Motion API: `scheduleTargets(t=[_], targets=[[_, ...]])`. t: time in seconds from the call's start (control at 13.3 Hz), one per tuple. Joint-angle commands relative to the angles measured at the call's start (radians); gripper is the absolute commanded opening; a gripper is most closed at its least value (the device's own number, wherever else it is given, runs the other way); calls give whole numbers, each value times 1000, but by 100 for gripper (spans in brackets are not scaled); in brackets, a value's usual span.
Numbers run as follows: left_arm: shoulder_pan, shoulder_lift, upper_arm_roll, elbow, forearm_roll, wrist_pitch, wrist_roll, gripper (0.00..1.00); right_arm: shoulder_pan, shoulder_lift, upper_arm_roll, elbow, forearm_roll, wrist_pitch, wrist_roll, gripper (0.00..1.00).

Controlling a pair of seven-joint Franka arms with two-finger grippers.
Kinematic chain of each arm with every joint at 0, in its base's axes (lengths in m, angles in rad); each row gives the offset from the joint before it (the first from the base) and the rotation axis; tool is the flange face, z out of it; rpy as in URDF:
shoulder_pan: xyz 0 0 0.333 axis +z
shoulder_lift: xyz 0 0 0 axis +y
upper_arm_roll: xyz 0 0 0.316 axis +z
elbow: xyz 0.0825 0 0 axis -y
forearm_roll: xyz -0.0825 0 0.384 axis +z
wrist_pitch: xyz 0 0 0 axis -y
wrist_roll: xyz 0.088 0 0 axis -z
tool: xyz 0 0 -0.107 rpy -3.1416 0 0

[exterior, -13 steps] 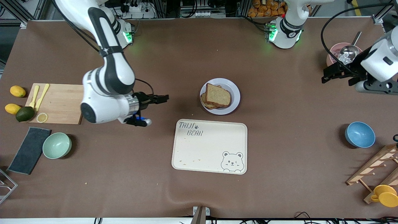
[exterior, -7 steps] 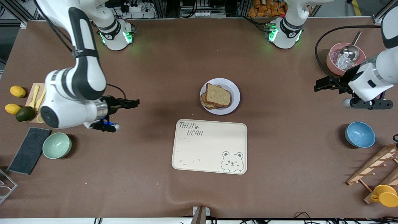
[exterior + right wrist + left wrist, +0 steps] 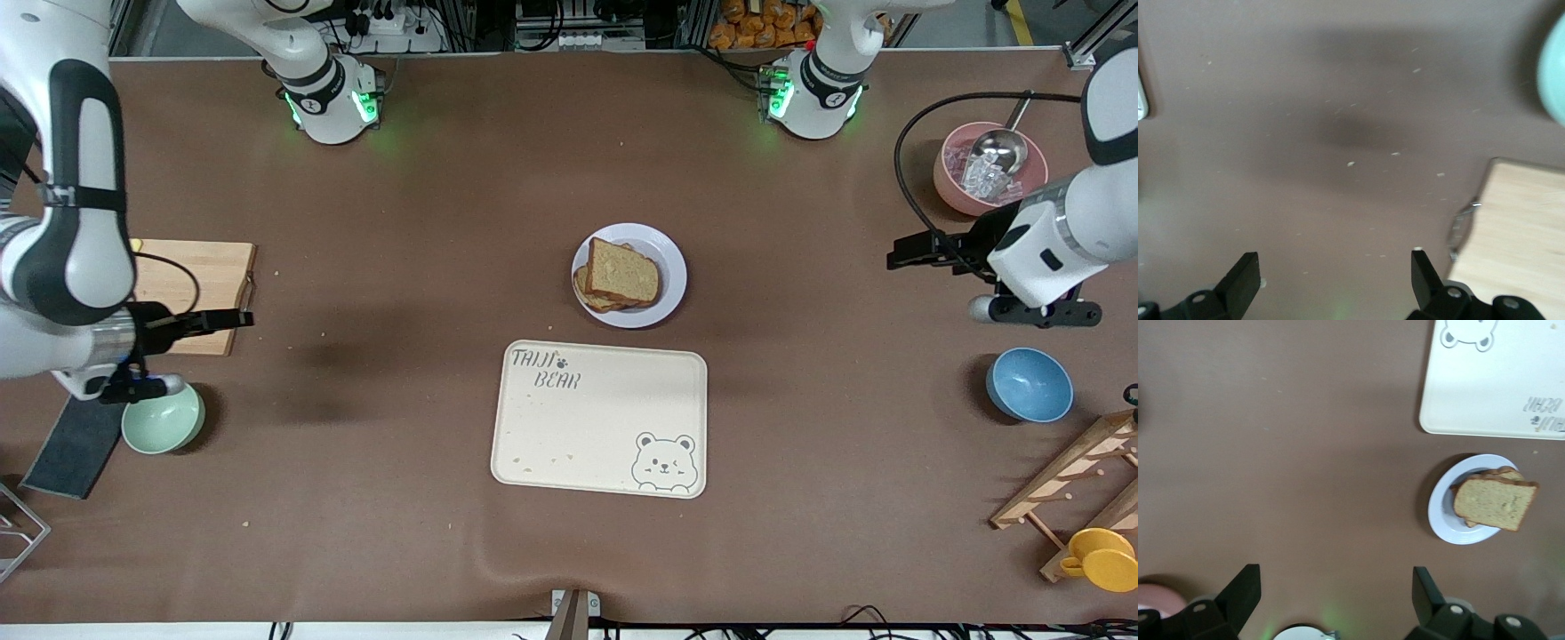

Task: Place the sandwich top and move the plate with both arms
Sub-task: 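Withdraw the right gripper while the left gripper moves toward the plate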

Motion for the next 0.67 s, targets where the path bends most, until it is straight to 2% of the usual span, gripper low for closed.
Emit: scheduleTargets(t=[0.0,0.07,0.15,0.22,0.38,0.45,0.6], targets=[[15,31,-2,-85,-83,93,69,100,-76,-67,79,67,-89,-19,-9,100],[15,30,-2,-134,-109,133,108,100,-88,-115,117,67,-152,-28,-1,100],[18,30,-2,-177,-135,161,154,100,-102,-156,142,67,-170,-79,29,100],[27,33,-2,-212,-169,185,200,100,-117,-195,148,61,-171,-140,101,100],[30,46,-2,-262,-258,216,260,100,-128,-279,185,38,-168,-173,276,100],[30,59,-4,-274,-295,218,277,100,-151,-317,225,32,-172,-191,375,100],[27,83,-7,-315,-414,219,335,100,-185,-379,343,-5,-187,-232,592,100]])
